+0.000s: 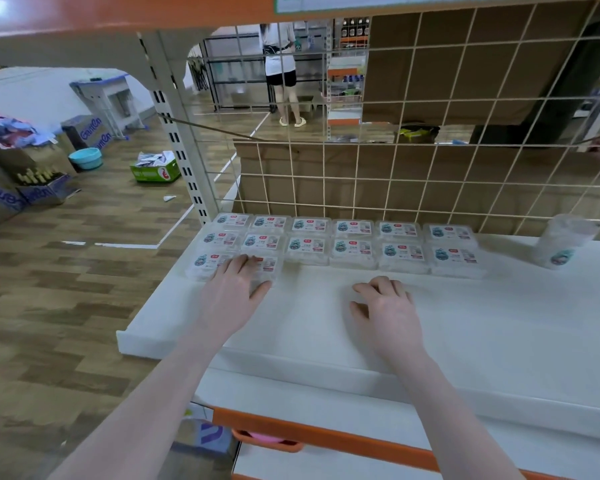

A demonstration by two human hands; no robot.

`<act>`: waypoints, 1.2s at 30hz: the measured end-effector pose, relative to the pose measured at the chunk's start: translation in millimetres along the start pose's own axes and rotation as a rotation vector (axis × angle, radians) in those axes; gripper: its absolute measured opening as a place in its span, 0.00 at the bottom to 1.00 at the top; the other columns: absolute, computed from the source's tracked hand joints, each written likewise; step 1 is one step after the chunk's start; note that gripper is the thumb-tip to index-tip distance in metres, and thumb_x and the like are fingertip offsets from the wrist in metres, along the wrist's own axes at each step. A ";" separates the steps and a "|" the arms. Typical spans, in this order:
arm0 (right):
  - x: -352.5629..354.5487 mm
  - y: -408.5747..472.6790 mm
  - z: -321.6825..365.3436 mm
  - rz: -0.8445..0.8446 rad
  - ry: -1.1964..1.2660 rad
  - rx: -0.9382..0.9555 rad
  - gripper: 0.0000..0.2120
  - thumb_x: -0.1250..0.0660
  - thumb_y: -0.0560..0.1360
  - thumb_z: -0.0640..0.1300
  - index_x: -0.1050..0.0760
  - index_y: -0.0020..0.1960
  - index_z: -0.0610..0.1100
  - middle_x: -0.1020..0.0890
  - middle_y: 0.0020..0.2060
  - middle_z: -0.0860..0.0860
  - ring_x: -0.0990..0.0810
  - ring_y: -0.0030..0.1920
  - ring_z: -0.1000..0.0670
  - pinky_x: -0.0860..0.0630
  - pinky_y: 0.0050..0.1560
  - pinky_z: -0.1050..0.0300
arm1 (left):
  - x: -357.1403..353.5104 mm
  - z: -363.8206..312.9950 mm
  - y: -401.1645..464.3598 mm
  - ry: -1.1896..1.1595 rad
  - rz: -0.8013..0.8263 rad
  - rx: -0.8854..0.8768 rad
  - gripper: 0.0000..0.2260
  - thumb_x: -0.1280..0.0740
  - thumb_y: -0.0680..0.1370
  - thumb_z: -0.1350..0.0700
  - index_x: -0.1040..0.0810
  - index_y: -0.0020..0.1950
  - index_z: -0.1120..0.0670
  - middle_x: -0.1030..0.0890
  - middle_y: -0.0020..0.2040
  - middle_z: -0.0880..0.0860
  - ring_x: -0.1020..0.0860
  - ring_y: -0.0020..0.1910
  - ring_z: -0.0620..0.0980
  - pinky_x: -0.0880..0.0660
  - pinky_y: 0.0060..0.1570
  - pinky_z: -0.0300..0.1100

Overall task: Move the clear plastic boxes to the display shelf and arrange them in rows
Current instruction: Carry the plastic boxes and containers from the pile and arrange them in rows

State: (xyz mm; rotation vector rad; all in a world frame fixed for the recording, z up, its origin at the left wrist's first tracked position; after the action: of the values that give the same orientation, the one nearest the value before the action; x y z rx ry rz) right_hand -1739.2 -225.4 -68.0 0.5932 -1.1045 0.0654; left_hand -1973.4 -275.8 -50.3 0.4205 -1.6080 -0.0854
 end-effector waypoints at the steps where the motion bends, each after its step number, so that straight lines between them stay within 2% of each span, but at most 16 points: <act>1: -0.4 -0.1 -0.1 0.009 -0.004 0.004 0.13 0.21 0.58 0.40 0.19 0.41 0.42 0.21 0.36 0.45 0.22 0.37 0.40 0.24 0.37 0.50 | 0.3 -0.8 -0.8 0.006 0.004 0.008 0.25 0.43 0.72 0.42 0.19 0.53 0.60 0.18 0.50 0.59 0.19 0.48 0.61 0.22 0.47 0.51; 7: 4.0 -7.3 2.9 0.044 -0.091 0.008 0.10 0.24 0.61 0.40 0.19 0.41 0.41 0.20 0.37 0.45 0.21 0.38 0.41 0.24 0.38 0.50 | 1.9 -5.3 -4.0 0.001 0.049 0.013 0.28 0.44 0.71 0.41 0.20 0.55 0.62 0.19 0.51 0.60 0.21 0.50 0.62 0.23 0.50 0.54; 10: 13.4 -12.0 -2.5 0.085 -0.161 -0.099 0.11 0.34 0.73 0.45 0.22 0.53 0.41 0.21 0.49 0.43 0.24 0.51 0.40 0.28 0.51 0.50 | -0.8 -3.4 -5.8 -0.027 0.069 0.014 0.29 0.44 0.72 0.40 0.20 0.55 0.63 0.19 0.51 0.61 0.21 0.51 0.63 0.24 0.51 0.55; 12: 20.7 -20.7 -9.7 0.067 -0.171 -0.188 0.13 0.38 0.76 0.46 0.23 0.56 0.41 0.22 0.52 0.43 0.26 0.54 0.41 0.30 0.53 0.50 | -0.7 -4.2 -7.0 -0.051 0.070 0.001 0.28 0.45 0.73 0.41 0.20 0.54 0.63 0.19 0.50 0.60 0.21 0.51 0.63 0.24 0.53 0.56; 15: 37.3 -39.2 -13.3 -0.056 -0.181 -0.297 0.09 0.34 0.73 0.43 0.21 0.50 0.38 0.21 0.44 0.42 0.24 0.47 0.39 0.28 0.46 0.49 | 5.6 -11.4 -9.7 -0.112 0.073 -0.054 0.27 0.45 0.73 0.43 0.20 0.52 0.64 0.19 0.49 0.61 0.21 0.50 0.64 0.25 0.53 0.56; 17: 44.3 -51.0 -11.4 -0.063 -0.199 -0.380 0.08 0.33 0.73 0.42 0.21 0.49 0.39 0.21 0.43 0.42 0.24 0.46 0.39 0.28 0.45 0.49 | 14.0 -19.3 -10.9 -0.163 0.074 -0.103 0.24 0.42 0.75 0.44 0.20 0.52 0.64 0.19 0.49 0.61 0.22 0.52 0.64 0.25 0.54 0.57; 19: 53.0 -64.8 -5.8 -0.138 -0.208 -0.445 0.07 0.28 0.69 0.40 0.21 0.46 0.39 0.21 0.39 0.42 0.23 0.41 0.38 0.26 0.40 0.49 | 20.4 -25.9 -13.1 -0.213 0.062 -0.132 0.19 0.35 0.76 0.48 0.20 0.54 0.64 0.20 0.54 0.62 0.24 0.55 0.64 0.27 0.56 0.56; 21: 63.4 -81.1 3.6 -0.264 -0.248 -0.480 0.08 0.25 0.64 0.37 0.20 0.43 0.39 0.21 0.35 0.43 0.23 0.36 0.39 0.26 0.34 0.51 | 24.2 -34.1 -14.7 -0.251 0.073 -0.166 0.19 0.34 0.77 0.50 0.22 0.59 0.64 0.23 0.60 0.61 0.27 0.61 0.62 0.31 0.60 0.55; 24: 76.5 -108.9 12.7 -0.364 -0.309 -0.573 0.09 0.25 0.65 0.36 0.20 0.44 0.39 0.21 0.36 0.43 0.23 0.37 0.40 0.24 0.36 0.52 | 28.3 -53.8 -20.2 -0.312 0.160 -0.259 0.21 0.39 0.79 0.47 0.27 0.67 0.59 0.29 0.68 0.57 0.34 0.68 0.58 0.36 0.65 0.50; 27: 95.9 -135.8 16.1 -0.407 -0.381 -0.630 0.11 0.26 0.66 0.37 0.21 0.48 0.38 0.20 0.39 0.42 0.22 0.40 0.39 0.24 0.39 0.50 | 31.8 -77.4 -25.4 -0.365 0.211 -0.352 0.23 0.42 0.80 0.45 0.31 0.71 0.55 0.33 0.72 0.55 0.35 0.70 0.55 0.37 0.66 0.48; 32: 132.4 -175.7 9.8 -0.451 -0.490 -0.728 0.11 0.25 0.66 0.37 0.21 0.47 0.38 0.20 0.38 0.42 0.22 0.38 0.40 0.26 0.38 0.53 | 35.5 -122.4 -39.6 -0.413 0.260 -0.458 0.24 0.42 0.79 0.43 0.32 0.71 0.55 0.34 0.72 0.54 0.37 0.71 0.54 0.38 0.67 0.48; 36: 153.7 -202.9 -14.6 -0.460 -0.518 -0.818 0.14 0.26 0.67 0.39 0.22 0.50 0.37 0.20 0.42 0.40 0.21 0.43 0.38 0.25 0.42 0.49 | 42.5 -167.6 -51.9 -0.425 0.276 -0.535 0.24 0.44 0.80 0.43 0.34 0.73 0.54 0.35 0.73 0.53 0.39 0.72 0.54 0.39 0.68 0.48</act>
State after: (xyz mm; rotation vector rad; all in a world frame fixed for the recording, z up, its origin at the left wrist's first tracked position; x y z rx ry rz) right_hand -1587.7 -426.1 -26.2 0.0983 -1.3350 -0.9435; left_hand -1799.5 -304.3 -10.7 -0.2530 -1.9581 -0.4056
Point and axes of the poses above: each hand's wrist, its own y-axis towards the middle knuckle, its own x-axis out of the back of the hand, z = x × y, the point moved 6 cm from there along y, towards the middle knuckle
